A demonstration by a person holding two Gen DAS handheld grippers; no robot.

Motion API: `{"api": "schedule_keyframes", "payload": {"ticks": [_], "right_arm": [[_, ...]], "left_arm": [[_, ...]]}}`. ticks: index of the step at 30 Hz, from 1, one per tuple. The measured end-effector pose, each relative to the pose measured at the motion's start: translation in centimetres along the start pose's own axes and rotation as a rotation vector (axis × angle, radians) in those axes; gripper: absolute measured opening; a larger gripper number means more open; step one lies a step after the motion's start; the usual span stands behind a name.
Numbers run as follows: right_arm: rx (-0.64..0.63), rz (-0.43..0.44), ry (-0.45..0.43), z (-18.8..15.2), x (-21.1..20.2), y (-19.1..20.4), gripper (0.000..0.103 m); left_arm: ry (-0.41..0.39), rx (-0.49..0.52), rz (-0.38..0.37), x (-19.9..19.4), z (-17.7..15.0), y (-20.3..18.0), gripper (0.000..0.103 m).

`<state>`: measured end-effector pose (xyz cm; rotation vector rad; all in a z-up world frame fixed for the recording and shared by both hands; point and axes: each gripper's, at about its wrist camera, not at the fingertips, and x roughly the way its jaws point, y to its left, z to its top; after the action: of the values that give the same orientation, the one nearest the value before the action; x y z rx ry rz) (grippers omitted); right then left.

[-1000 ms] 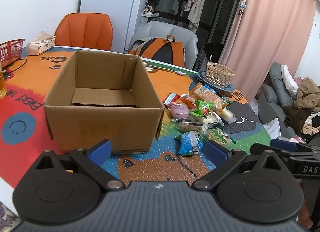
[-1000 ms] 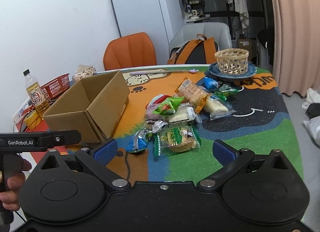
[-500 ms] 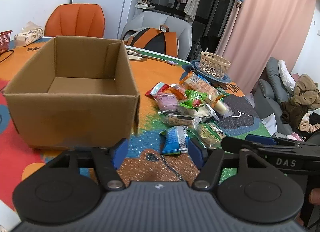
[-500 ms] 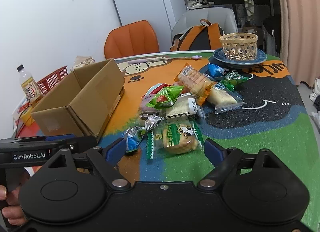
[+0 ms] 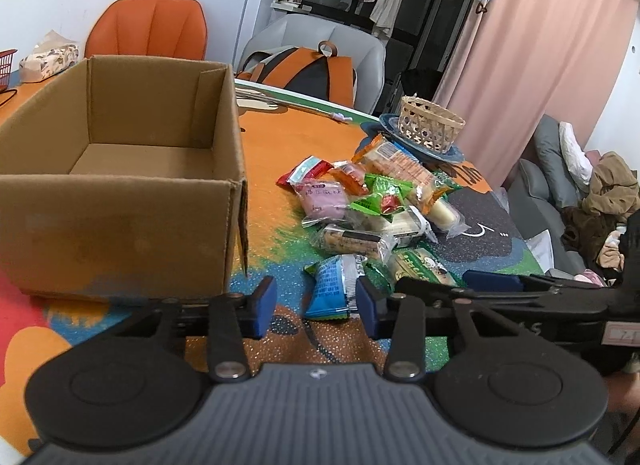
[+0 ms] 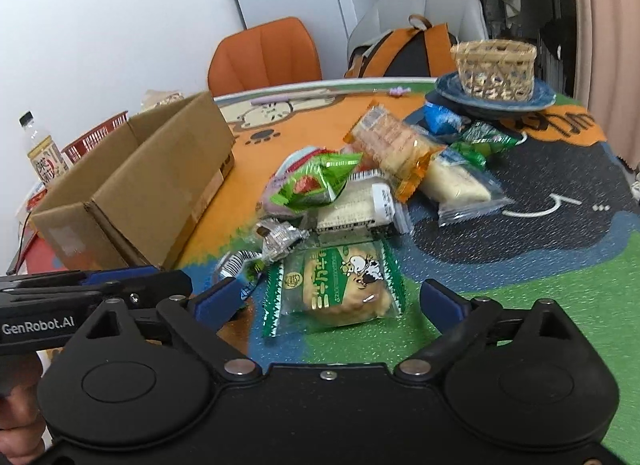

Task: Organize snacks
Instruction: 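Grasp the blue-wrapped snack with the left gripper while the right gripper grasps the green bread pack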

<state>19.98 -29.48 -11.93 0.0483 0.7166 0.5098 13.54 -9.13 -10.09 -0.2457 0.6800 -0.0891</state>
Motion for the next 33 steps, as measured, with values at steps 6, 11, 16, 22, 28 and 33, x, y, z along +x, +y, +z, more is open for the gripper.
{"api": "schedule_keyframes", "payload": {"ticks": [6,11,16,22,28,33], "right_arm": [[-0.042,-0.022,-0.001,-0.4,0.5,0.2,0.076],[0.003,-0.013,-0.008,-0.4,-0.3,-1.0,0.058],[0.014,-0.016,-0.008,-0.6,-0.9,-1.6,0.054],[0.024,-0.035,-0.001,-0.9,-1.7,-2.2,0.053],[0.025,-0.063,0.001,-1.0,-2.1,-2.3,0.056],[-0.004,-0.082,-0.02,-0.8,-1.9,-1.6,0.086]], "left_arm": [[0.012,-0.006,-0.004,1.0,0.0,-0.1,0.041],[0.015,-0.014,-0.012,1.7,0.2,-0.6,0.042],[0.019,-0.005,-0.005,2.7,0.1,-1.2,0.044],[0.017,0.003,0.011,3.8,-0.1,-1.7,0.044],[0.005,0.025,0.012,3.9,-0.3,-1.9,0.04],[0.004,0.036,0.008,3.8,-0.4,-1.8,0.034]]}}
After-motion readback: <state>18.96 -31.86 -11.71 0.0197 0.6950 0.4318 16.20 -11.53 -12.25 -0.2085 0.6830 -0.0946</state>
